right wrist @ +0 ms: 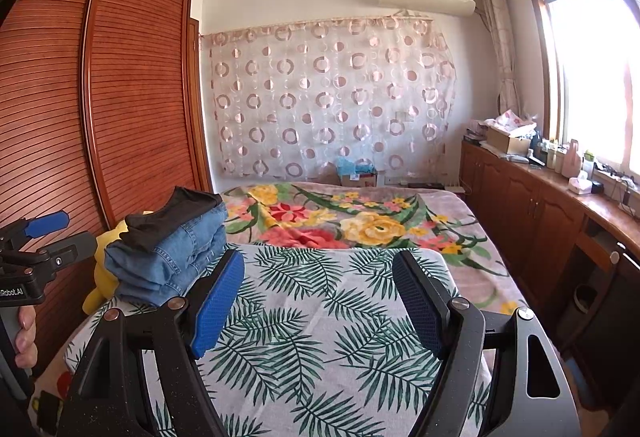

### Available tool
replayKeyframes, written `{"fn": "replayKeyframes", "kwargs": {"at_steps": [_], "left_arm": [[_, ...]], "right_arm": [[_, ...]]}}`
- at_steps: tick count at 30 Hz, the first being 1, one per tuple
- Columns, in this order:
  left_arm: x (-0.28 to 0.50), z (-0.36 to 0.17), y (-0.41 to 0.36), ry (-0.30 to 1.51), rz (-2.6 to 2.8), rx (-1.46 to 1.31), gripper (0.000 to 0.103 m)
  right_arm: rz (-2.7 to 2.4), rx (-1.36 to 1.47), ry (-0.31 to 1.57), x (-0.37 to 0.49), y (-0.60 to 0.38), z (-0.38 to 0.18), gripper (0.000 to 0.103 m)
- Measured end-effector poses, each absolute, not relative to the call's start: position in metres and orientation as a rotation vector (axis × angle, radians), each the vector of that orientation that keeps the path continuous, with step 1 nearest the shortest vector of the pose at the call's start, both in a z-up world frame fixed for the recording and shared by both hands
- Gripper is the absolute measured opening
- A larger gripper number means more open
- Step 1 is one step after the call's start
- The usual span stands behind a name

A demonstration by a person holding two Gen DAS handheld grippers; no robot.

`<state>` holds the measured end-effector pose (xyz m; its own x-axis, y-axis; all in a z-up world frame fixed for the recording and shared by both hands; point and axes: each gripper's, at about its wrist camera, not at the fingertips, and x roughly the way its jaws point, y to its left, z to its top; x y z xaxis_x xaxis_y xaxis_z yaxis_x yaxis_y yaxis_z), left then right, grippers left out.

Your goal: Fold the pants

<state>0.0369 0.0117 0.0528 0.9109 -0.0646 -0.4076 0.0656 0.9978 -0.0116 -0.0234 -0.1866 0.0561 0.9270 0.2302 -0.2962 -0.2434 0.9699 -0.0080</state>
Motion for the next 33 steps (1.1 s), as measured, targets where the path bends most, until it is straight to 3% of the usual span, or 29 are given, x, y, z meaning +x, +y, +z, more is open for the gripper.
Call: {"fn": "replayKeyframes", "kwargs": {"at_steps": [33], "left_arm": [[0.036,0.0523,0.0142,0.416,-0.065,0.003,0.103]], "right_arm": [[0.243,-0.05,0.287,-0.0263,-0.1885,0.054,0.078]]}}
